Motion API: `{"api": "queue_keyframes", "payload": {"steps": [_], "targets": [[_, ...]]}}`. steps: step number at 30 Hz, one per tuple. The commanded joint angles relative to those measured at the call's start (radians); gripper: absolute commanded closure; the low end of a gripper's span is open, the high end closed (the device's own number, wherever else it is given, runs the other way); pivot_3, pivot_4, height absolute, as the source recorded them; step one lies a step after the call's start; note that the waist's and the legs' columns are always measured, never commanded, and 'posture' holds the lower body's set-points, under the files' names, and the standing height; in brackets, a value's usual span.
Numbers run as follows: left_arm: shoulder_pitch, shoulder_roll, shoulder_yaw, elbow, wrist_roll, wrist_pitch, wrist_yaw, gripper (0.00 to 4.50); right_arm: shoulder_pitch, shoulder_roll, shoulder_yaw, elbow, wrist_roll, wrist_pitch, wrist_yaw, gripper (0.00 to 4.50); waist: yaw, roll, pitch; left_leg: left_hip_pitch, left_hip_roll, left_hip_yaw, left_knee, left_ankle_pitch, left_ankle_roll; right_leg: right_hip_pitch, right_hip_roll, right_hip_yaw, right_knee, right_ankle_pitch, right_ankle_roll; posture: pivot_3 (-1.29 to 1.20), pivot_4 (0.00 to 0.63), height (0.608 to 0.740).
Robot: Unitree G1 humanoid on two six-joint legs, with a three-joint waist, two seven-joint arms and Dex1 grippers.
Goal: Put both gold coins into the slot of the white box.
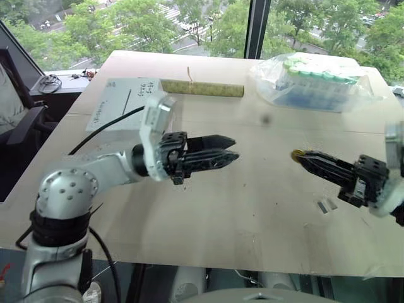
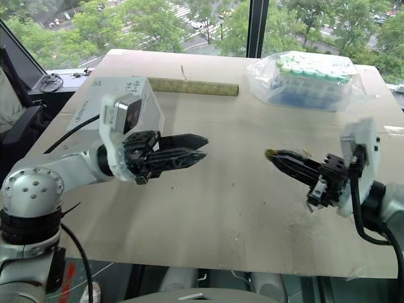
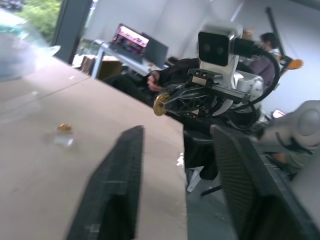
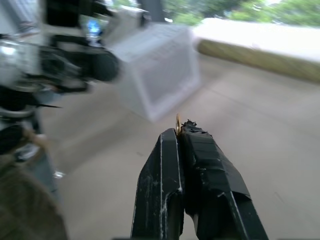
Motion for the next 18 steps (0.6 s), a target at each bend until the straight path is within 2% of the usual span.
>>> {"api": "queue_keyframes", "payload": {"steps": [1, 5, 10, 11, 12, 13, 16, 18], "targets": [[-0.06, -0.026, -0.01, 0.022, -0.018, 0.007, -0.007, 2.21, -0.103, -0.059, 0.077, 0.006, 0.059, -0.043, -0.026, 4.5, 0.002, -0.001, 0.0, -0.001, 0.0, -0.001, 0.0, 0.0, 0.0, 0.0, 0.0, -0.001, -0.001, 0.0, 0.0, 0.0, 0.15, 0.74], [-0.093, -0.056, -0.029, 0.029, 0.019, 0.003, -0.048, 2.21, -0.216, -0.089, 0.161, 0.036, 0.058, -0.053, -0.018, 4.5, 0.001, -0.002, 0.001, -0.002, -0.001, -0.001, 0.001, 0.0, 0.0, 0.0, 0.0, 0.001, -0.001, 0.0, 0.0, 0.0, 0.15, 0.74], [-0.1, -0.065, -0.025, 0.048, 0.044, 0.003, -0.089, 2.21, -0.261, -0.092, 0.19, 0.048, 0.052, -0.057, -0.006, 4.5, 0.001, -0.002, 0.001, -0.002, -0.001, -0.001, 0.001, 0.0, 0.0, 0.0, 0.0, 0.0, 0.0, 0.0, 0.0, 0.0, 0.15, 0.74], [-0.101, -0.065, -0.023, 0.052, 0.048, 0.004, -0.096, 2.64, -0.264, -0.093, 0.189, 0.046, 0.056, -0.059, -0.005, 4.5, 0.001, -0.002, 0.001, -0.002, -0.001, -0.001, 0.001, 0.0, 0.0, 0.0, 0.0, 0.0, 0.0, 0.0, 0.0, 0.0, 0.15, 0.74], [-0.102, -0.065, -0.022, 0.055, 0.05, 0.005, -0.101, 2.77, -0.266, -0.094, 0.188, 0.043, 0.061, -0.06, -0.005, 4.5, 0.001, -0.002, 0.001, -0.002, -0.001, -0.001, 0.001, 0.0, 0.0, 0.0, 0.0, 0.0, 0.0, 0.0, 0.0, 0.0, 0.15, 0.74], [-0.104, -0.066, -0.021, 0.057, 0.052, 0.006, -0.104, 3.1, -0.267, -0.096, 0.186, 0.042, 0.066, -0.062, -0.005, 4.5, 0.001, -0.002, 0.001, -0.002, -0.001, -0.001, 0.001, 0.0, 0.0, 0.0, 0.0, 0.0, 0.0, 0.0, 0.0, 0.0, 0.15, 0.74], [-0.105, -0.067, -0.022, 0.061, 0.067, 0.003, -0.117, 4.45, -0.268, -0.099, 0.181, 0.034, 0.08, -0.071, -0.007, 4.5, 0.001, -0.002, 0.001, -0.002, -0.001, -0.001, 0.001, 0.0, 0.0, 0.0, 0.0, 0.0, 0.0, 0.0, 0.0, 0.0, 0.15, 0.74], [-0.098, -0.061, -0.025, 0.059, 0.088, 0.001, -0.141, 4.45, -0.267, -0.101, 0.178, 0.029, 0.091, -0.075, -0.006, 4.5, 0.001, -0.002, 0.001, -0.002, -0.001, -0.001, 0.001, 0.0, 0.0, 0.0, 0.0, 0.0, 0.0, 0.0, 0.0, 0.0, 0.15, 0.74]]}}
